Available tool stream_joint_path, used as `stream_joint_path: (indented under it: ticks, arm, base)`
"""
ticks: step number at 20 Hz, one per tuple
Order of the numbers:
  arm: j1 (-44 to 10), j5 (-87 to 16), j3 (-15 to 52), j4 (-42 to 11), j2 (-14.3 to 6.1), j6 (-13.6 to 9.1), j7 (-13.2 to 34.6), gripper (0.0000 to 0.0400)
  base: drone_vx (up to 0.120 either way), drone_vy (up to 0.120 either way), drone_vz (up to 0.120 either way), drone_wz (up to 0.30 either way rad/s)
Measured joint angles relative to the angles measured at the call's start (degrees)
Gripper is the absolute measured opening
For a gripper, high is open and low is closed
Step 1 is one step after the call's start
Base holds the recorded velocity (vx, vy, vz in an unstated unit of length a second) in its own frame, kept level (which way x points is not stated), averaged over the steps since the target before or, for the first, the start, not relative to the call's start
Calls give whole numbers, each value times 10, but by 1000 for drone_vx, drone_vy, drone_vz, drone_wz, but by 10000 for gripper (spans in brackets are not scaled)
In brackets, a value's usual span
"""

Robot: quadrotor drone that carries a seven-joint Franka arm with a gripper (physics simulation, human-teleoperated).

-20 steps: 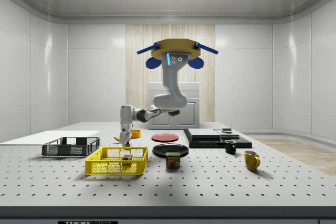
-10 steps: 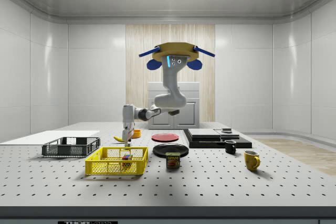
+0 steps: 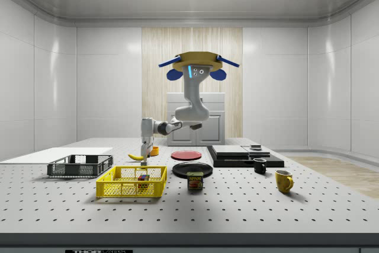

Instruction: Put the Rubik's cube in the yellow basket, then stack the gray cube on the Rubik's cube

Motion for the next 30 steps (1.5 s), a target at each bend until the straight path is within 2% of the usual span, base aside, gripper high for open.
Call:
stream_joint_path:
  ticks: [9,14,21,30]
  arm:
    - [1,-1,0,0,2,-2,-1,400]
    - [1,-1,0,0,3,-3,-1,400]
    - [2,-2,0,0,4,-4,-1,400]
    - [2,-2,-1,0,5,-5,-2,400]
  base:
    - [116,-120,0,0]
    - [0,-120,0,0]
    - [0,-120,-114,0]
    - [0,-111,0,0]
